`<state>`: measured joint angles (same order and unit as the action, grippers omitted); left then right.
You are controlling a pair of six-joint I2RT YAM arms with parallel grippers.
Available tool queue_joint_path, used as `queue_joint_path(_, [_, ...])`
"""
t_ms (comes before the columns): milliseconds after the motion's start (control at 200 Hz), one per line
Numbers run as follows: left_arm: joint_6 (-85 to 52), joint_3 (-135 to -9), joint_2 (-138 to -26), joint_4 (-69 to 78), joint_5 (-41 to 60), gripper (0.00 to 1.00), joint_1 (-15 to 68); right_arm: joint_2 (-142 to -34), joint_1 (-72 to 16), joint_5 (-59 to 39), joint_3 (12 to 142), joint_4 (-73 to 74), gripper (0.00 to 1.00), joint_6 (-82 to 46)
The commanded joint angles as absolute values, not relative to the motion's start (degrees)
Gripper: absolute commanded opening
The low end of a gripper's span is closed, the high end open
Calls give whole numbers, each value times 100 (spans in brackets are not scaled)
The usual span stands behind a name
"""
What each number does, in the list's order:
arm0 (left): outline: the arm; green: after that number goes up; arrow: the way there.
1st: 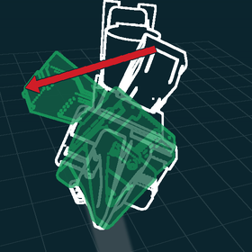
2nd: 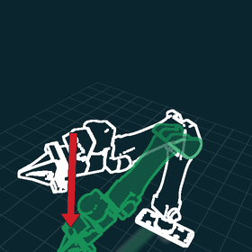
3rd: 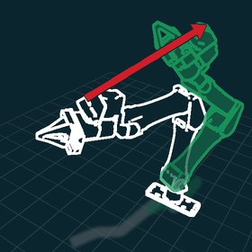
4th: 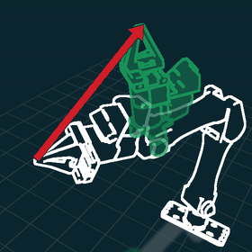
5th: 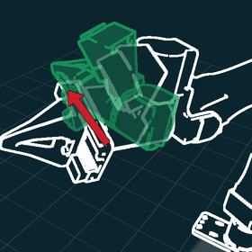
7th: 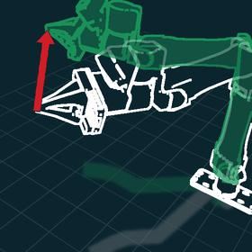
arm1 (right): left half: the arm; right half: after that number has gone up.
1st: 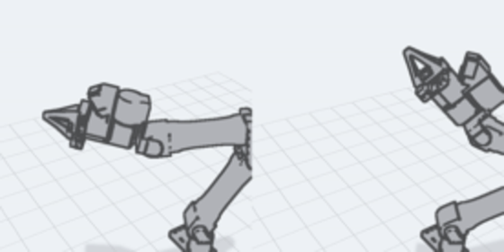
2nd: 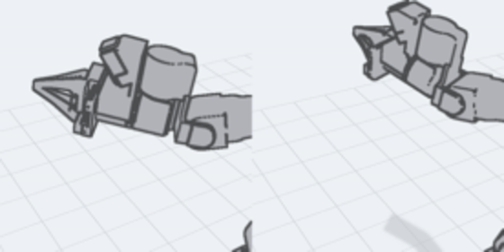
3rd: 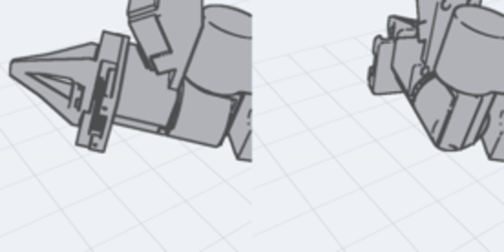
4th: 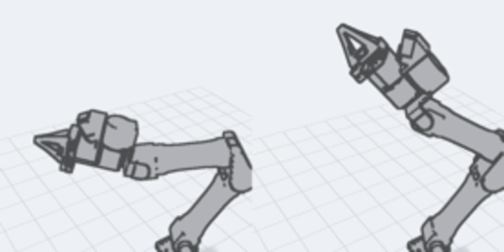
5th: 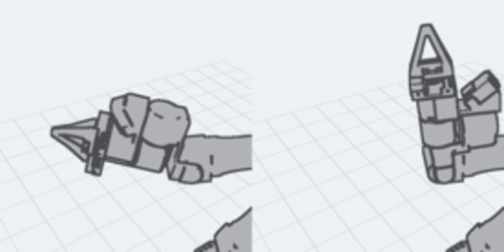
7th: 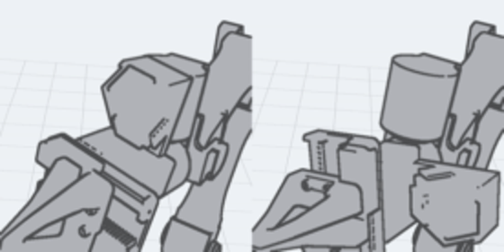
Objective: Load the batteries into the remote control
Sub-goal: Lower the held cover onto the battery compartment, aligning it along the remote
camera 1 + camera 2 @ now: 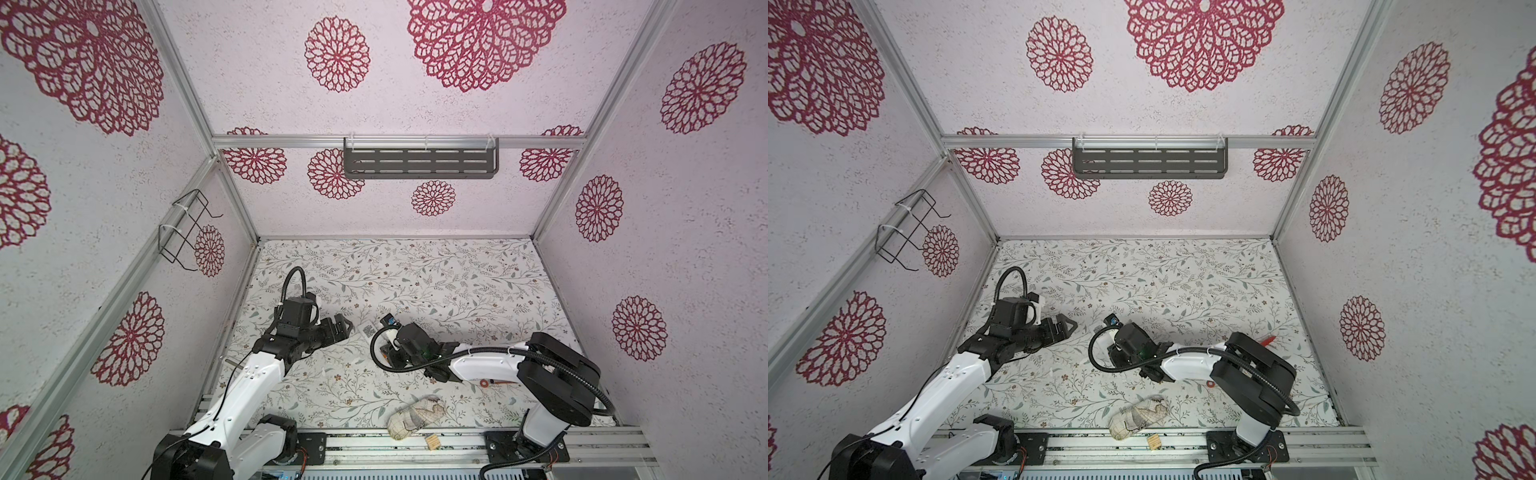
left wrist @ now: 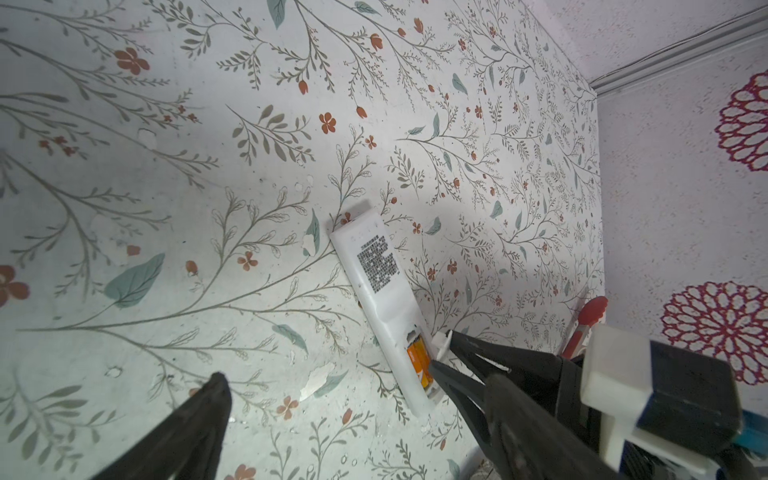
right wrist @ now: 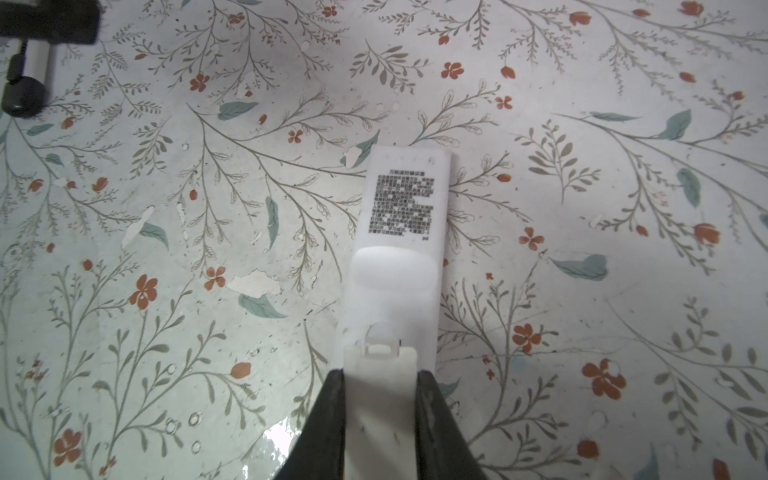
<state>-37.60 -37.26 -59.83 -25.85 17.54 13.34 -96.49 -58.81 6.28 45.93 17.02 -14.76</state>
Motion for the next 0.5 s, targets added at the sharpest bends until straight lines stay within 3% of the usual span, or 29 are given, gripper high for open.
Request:
queue_joint_path(0, [-3663,-3806,-5928,-2720,1775,98,1292,-9683,-5906,930,4746,1894,22,-1585])
queue_joint_path(495, [-3653,-3814,-5991,-2663,1828,98,1265,-9747,-6159,1136,4654,1832,22,-1377])
